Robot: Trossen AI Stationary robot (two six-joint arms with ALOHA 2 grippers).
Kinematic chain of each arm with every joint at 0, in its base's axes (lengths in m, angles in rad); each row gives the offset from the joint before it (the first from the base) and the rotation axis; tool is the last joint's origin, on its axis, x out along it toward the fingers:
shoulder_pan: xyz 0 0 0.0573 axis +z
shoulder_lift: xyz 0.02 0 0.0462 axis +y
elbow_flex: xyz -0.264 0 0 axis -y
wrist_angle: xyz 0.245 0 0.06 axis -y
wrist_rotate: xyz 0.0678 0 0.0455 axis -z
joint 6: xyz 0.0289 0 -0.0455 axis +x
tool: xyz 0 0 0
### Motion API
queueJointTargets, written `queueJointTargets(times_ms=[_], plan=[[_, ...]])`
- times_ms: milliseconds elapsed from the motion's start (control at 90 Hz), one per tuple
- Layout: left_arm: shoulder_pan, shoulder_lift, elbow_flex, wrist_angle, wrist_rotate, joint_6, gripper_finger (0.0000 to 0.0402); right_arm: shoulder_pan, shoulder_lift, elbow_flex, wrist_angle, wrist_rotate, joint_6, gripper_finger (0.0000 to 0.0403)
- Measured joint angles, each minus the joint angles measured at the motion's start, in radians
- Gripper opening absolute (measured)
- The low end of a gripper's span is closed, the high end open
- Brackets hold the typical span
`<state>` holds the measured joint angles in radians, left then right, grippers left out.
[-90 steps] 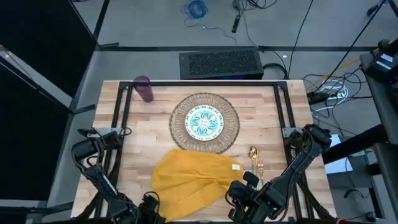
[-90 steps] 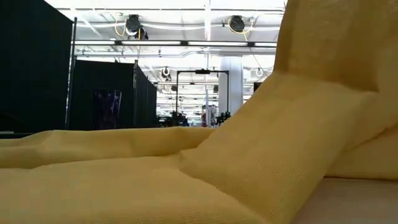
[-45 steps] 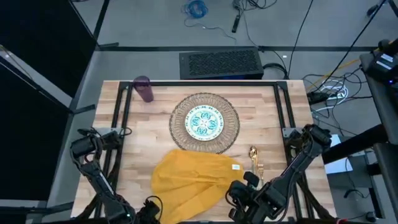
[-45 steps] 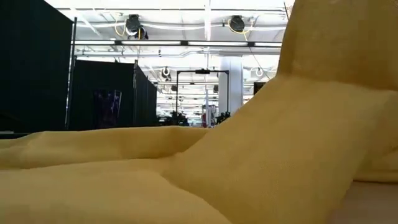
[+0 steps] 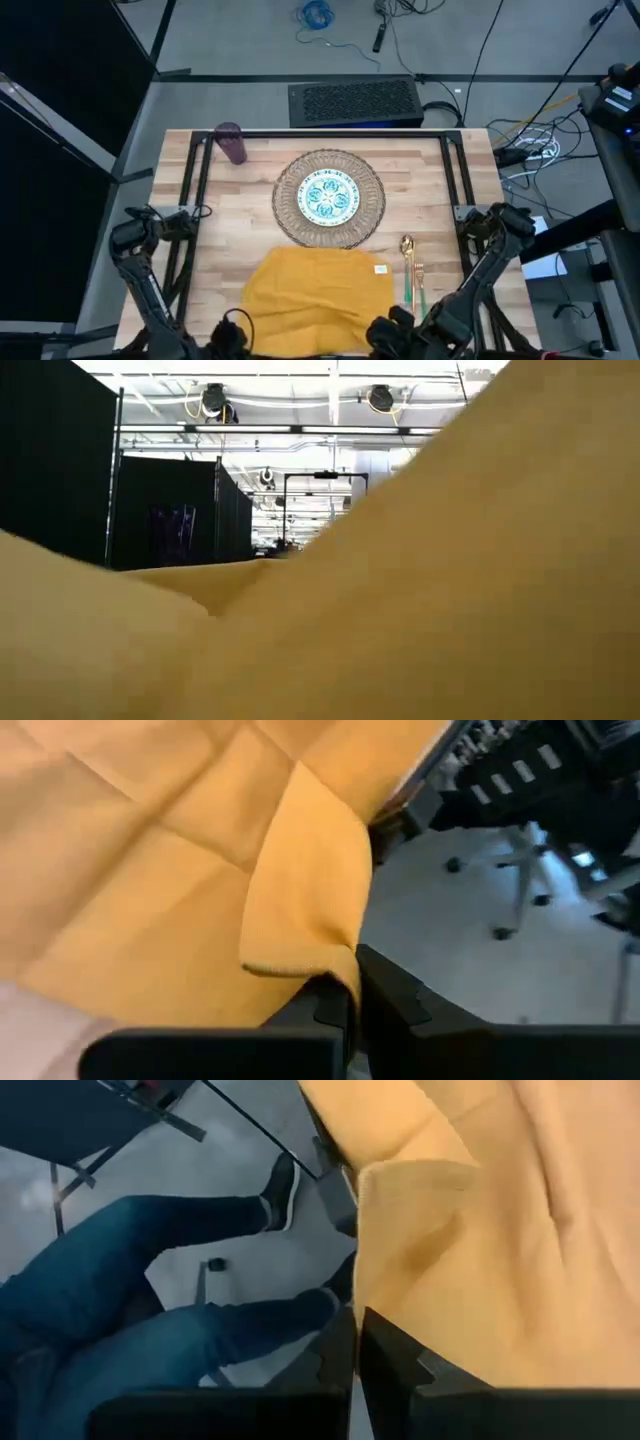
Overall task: Set table place
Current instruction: Fold the yellow table napkin
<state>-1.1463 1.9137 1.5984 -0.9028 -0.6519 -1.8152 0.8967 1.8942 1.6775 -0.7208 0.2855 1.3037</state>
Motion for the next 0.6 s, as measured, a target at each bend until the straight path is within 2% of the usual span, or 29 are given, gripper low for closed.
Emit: queueJointTargets(times_ms=[156, 289, 433, 600], plan=[[-0.024, 0.0, 0.081, -0.167, -0.012, -0.059, 0.0, 0.0, -0.003, 0.0, 0.116, 0.009, -0.065, 0.0], [-0.048, 0.0, 0.125, -0.258, -0.012, -0.111, 0.0, 0.001, -0.003, 0.0, 0.126, 0.011, -0.07, 0.0], [-0.067, 0.0, 0.126, -0.289, -0.012, -0.166, 0.0, 0.012, -0.003, 0.0, 0.13, 0.013, -0.064, 0.0], [-0.072, 0.0, 0.126, -0.287, -0.012, -0.17, 0.0, 0.036, -0.003, 0.0, 0.142, 0.083, -0.049, 0.0]])
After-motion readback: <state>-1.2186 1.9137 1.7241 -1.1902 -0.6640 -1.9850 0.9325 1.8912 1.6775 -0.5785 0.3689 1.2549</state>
